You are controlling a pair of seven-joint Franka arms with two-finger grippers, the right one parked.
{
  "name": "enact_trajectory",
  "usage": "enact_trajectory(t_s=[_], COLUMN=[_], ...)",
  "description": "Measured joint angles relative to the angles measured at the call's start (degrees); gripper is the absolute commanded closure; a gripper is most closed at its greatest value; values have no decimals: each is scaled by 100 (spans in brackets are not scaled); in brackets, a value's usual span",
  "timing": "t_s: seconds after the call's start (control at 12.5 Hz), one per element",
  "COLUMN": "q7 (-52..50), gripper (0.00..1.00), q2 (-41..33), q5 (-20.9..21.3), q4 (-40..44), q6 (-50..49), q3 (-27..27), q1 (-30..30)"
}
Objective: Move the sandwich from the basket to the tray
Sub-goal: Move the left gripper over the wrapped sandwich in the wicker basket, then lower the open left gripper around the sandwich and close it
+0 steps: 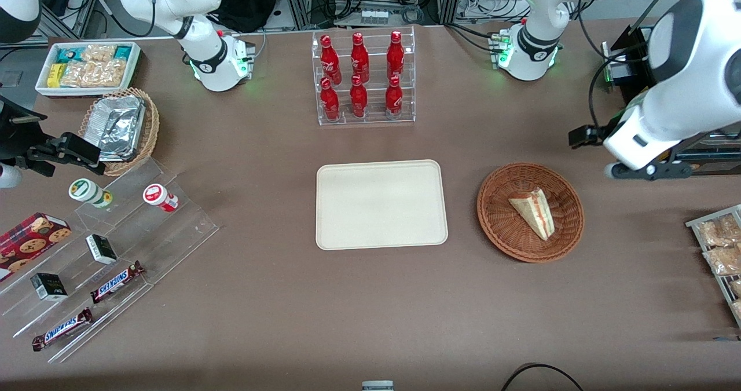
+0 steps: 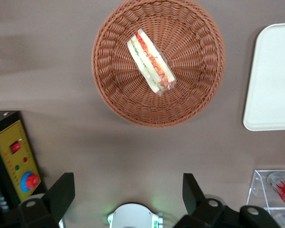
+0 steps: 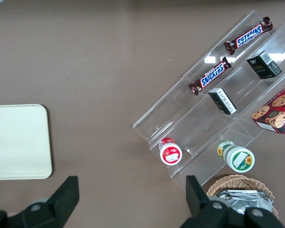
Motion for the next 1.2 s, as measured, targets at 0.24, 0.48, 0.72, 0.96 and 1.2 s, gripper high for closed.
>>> enact_trajectory(t_s=[0.24,0.48,0.72,0.96,1.2], q7=[0,0,-166,-822,-1746], gripper=[0,0,0,0,0], q2=[8,10,15,48,124], q5=[0,0,0,0,0], q4=[-828,-1656,-2329,-2549,-2576], q6=[1065,2232,3305,3702,3956], q3=[0,0,0,-1,-10], q1=[0,0,0,-14,-197])
